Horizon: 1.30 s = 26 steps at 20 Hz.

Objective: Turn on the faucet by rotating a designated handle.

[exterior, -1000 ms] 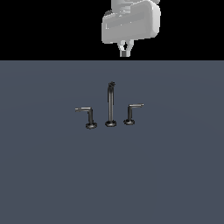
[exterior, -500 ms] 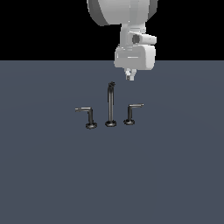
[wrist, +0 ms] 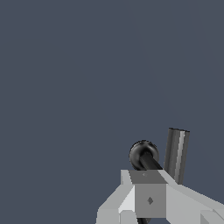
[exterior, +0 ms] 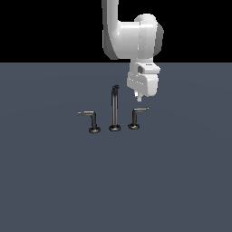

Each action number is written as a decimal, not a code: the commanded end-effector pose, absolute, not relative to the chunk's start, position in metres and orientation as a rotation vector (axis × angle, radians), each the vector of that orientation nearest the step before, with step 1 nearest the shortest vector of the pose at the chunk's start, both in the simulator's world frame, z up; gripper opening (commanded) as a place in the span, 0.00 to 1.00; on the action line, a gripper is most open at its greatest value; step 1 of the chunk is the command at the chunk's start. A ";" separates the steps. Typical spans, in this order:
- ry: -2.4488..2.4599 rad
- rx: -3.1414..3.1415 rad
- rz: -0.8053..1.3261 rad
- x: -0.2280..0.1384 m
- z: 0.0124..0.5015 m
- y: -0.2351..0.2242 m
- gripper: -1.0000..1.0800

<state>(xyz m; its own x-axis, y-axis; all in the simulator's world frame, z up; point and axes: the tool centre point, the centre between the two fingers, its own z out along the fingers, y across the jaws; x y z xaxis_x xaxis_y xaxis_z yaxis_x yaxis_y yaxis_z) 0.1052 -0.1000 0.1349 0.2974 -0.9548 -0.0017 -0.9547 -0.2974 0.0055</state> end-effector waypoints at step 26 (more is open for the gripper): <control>-1.978 2.440 -0.001 0.079 0.098 -0.137 0.00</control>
